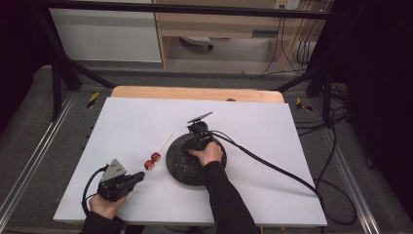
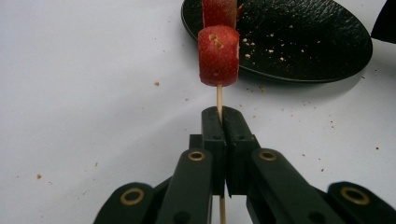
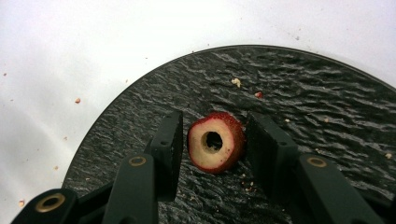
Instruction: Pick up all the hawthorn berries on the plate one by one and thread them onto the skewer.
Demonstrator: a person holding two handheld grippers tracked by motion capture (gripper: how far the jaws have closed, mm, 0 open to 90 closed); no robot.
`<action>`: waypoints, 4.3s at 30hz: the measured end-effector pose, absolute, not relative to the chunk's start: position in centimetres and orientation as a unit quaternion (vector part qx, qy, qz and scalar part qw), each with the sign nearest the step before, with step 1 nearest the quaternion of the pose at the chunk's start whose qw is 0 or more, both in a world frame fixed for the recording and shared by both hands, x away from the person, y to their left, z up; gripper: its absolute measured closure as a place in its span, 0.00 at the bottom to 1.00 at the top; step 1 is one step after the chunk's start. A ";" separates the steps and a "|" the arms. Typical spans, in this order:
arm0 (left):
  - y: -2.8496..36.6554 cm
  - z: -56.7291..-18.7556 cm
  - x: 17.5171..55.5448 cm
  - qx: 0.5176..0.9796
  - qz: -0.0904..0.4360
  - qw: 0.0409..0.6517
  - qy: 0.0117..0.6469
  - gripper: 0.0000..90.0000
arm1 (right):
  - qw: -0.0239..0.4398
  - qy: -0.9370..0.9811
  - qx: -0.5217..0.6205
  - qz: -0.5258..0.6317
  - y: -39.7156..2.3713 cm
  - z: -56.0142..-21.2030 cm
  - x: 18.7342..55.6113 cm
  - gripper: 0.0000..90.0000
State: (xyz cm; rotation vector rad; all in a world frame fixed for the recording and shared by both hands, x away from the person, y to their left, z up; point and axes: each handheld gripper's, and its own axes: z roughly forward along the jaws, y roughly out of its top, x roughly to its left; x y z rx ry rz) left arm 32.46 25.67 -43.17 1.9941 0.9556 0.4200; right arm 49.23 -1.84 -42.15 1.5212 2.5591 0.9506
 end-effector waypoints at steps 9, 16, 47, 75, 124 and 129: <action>25.7 -43.2 32.4 0.800 0.170 0.431 0.382 0.98 | 0.010 0.819 0.488 0.301 -1.9 -42.1 49.2 0.68; 25.7 -43.1 32.4 0.800 0.171 0.431 0.382 0.98 | 0.013 0.819 0.480 0.313 -2.1 -41.3 48.9 0.68; 24.2 -43.0 31.9 0.808 0.171 0.432 0.362 0.98 | 0.001 0.728 0.462 0.506 -9.9 -39.6 43.2 0.68; 21.5 -42.9 31.1 0.806 0.159 0.449 0.351 0.98 | 0.027 0.587 0.453 0.671 -12.3 -40.4 40.4 0.68; 16.6 -41.2 31.3 0.779 0.118 0.503 0.355 0.98 | 0.053 0.504 0.441 0.741 -13.2 -39.1 41.6 0.68; 16.6 -41.2 31.4 0.777 0.116 0.505 0.356 0.98 | 0.050 0.504 0.441 0.742 -13.1 -39.1 41.5 0.68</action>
